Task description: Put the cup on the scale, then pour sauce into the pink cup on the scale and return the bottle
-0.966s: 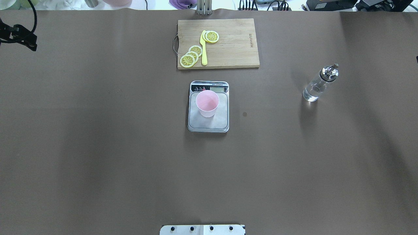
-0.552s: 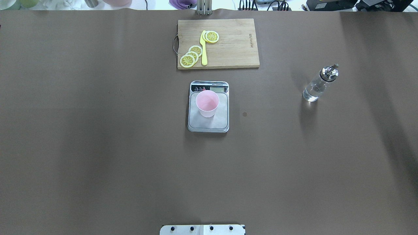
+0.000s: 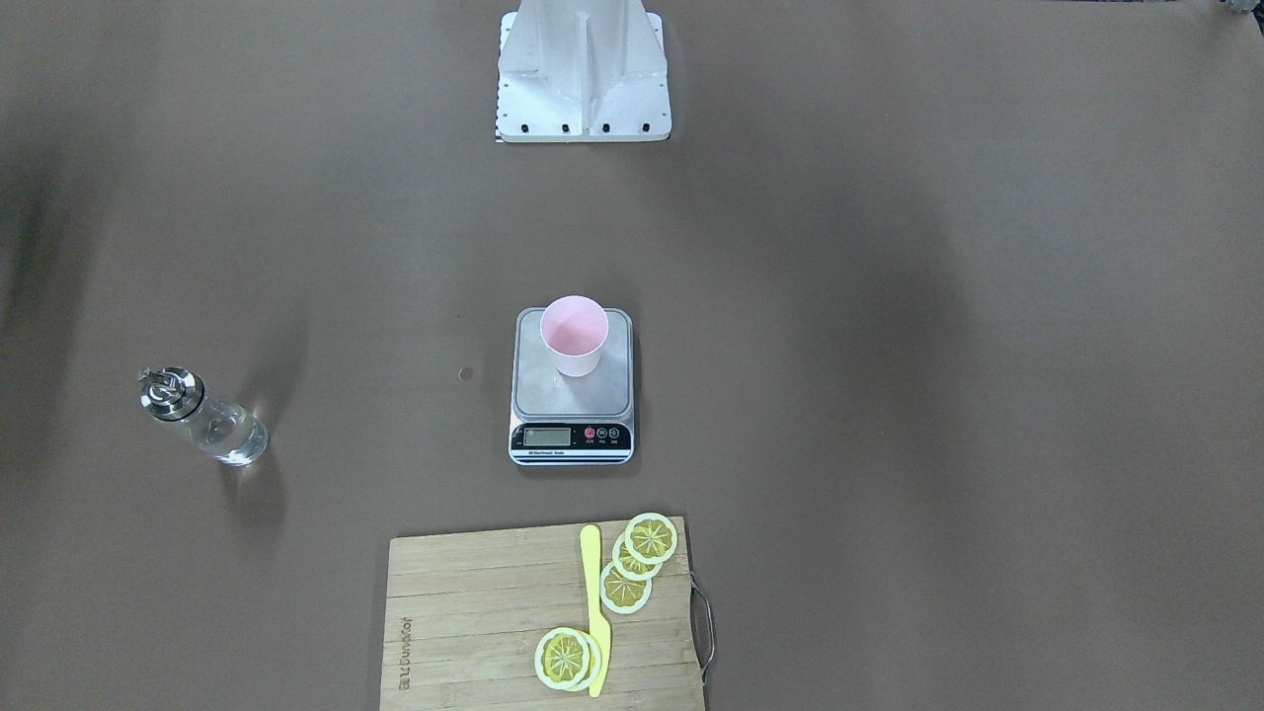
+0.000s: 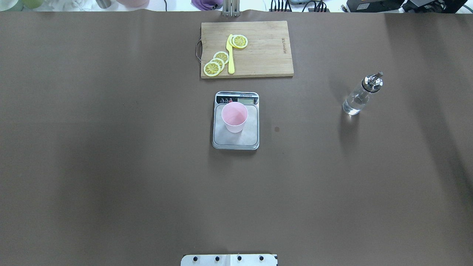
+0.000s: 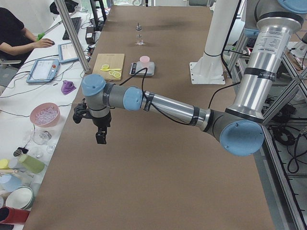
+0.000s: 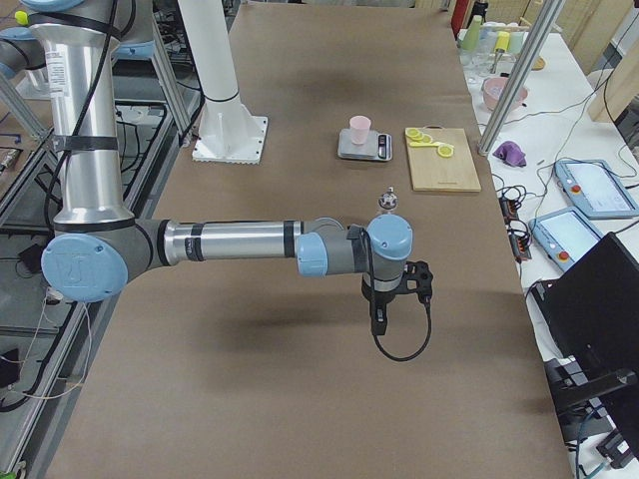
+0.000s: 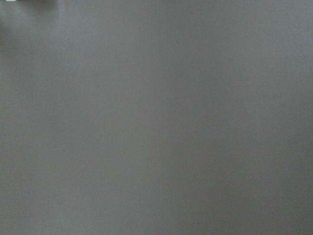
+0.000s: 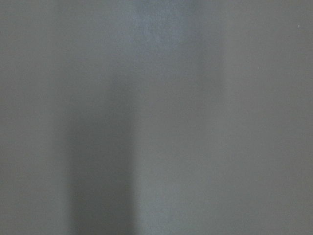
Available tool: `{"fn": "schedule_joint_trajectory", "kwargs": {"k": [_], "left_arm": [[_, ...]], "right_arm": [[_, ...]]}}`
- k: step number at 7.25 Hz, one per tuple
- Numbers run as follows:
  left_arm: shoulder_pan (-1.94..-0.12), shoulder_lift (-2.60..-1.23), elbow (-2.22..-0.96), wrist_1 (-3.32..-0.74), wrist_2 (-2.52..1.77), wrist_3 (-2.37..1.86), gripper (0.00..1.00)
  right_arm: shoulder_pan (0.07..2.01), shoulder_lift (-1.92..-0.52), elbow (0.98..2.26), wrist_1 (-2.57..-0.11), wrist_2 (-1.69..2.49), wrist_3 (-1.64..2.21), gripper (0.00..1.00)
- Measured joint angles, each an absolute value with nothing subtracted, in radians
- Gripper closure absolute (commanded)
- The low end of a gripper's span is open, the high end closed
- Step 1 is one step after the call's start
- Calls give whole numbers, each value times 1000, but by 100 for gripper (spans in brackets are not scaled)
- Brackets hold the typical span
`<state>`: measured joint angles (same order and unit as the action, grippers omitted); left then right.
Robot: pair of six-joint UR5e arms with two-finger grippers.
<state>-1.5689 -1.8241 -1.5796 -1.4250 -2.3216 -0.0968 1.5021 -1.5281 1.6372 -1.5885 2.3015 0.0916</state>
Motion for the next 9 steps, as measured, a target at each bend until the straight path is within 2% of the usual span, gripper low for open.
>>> {"fn": "schedule_joint_trajectory", "kwargs": {"k": [3, 9], "left_arm": [[-1596, -1772, -1597, -1421, -2377, -80, 2], [-1602, -1671, -1599, -1427, -2376, -68, 2]], "right_arm": [[1512, -1565, 1795, -1795, 2280, 32, 0], [1520, -1614, 1783, -1802, 2305, -70, 0]]}}
